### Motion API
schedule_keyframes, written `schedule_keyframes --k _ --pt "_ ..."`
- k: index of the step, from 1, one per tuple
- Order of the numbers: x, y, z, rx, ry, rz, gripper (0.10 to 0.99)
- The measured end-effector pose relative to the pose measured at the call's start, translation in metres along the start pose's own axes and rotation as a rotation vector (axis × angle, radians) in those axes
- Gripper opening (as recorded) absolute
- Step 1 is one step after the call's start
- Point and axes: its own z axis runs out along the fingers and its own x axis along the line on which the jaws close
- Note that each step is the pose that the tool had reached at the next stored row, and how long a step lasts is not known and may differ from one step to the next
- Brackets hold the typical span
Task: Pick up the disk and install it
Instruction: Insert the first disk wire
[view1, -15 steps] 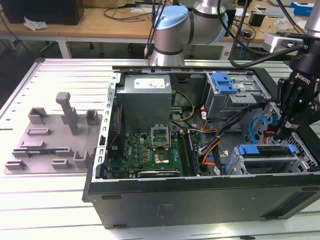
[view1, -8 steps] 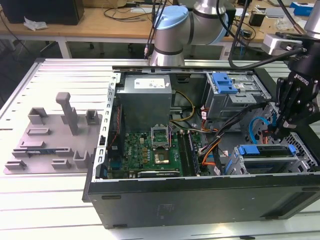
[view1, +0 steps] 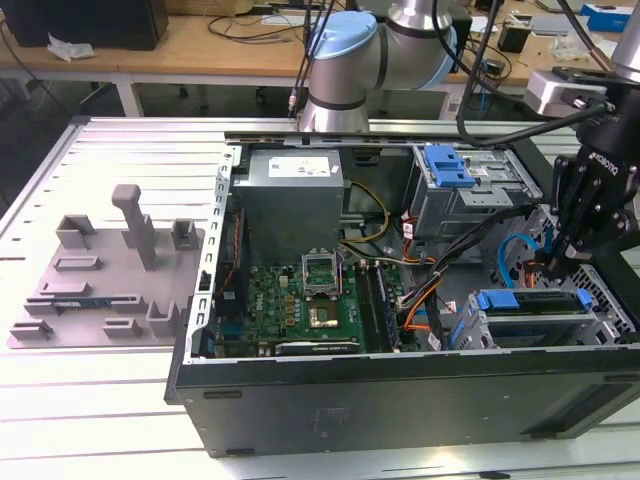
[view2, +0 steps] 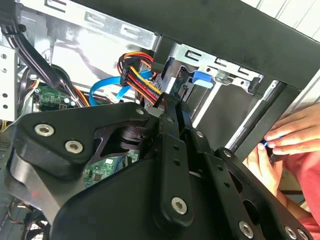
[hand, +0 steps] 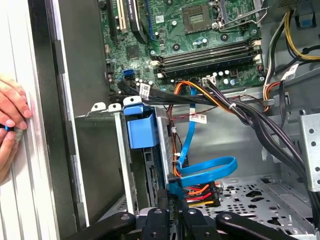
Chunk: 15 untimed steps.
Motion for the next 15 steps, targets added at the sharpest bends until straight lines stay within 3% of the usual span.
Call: schedule_keyframes --k 4,8,15 --pt "0.001 0.0005 0.0001 0.004 -0.0018 -0.019 0.169" --pt "0.0015 0.0008 -0.0001 0.022 -0.0032 -0.046 0.169" --pt "0.0032 0.0046 0.0003 0.035 -0.0077 -0.067 0.169"
